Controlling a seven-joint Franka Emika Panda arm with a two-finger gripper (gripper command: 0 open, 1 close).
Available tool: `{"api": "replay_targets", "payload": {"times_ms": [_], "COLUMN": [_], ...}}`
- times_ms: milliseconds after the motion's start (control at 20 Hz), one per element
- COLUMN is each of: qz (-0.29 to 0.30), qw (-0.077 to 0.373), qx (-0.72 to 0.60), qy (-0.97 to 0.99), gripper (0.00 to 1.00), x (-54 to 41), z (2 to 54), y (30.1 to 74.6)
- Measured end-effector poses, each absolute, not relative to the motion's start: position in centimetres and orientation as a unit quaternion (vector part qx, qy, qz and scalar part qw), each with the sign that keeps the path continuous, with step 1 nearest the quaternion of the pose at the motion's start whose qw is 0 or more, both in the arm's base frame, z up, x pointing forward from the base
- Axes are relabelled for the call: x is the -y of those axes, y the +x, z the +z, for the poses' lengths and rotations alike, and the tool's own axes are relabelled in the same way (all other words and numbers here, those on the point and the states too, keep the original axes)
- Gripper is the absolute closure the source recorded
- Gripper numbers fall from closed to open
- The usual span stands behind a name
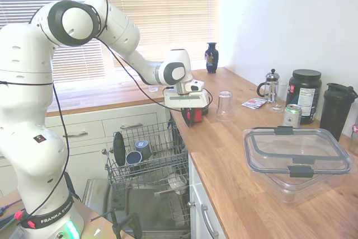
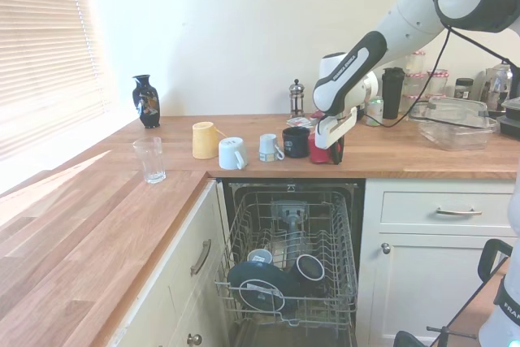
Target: Unload a mug from dishwasher
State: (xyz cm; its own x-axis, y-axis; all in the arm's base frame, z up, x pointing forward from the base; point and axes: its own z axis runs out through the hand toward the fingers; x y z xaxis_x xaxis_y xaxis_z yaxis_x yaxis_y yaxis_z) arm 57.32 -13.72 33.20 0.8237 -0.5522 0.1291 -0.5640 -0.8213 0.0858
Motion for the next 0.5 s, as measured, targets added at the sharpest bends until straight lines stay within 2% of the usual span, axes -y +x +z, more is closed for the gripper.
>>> {"api": "replay_targets", "payload": {"times_ms": [500], "qz": [0.032], "qw": [0.075], "qx": [0.31], "qy": [0.947], "gripper": [1.0], "x": [15.2], "z": [33.3], "y": [58.5]}}
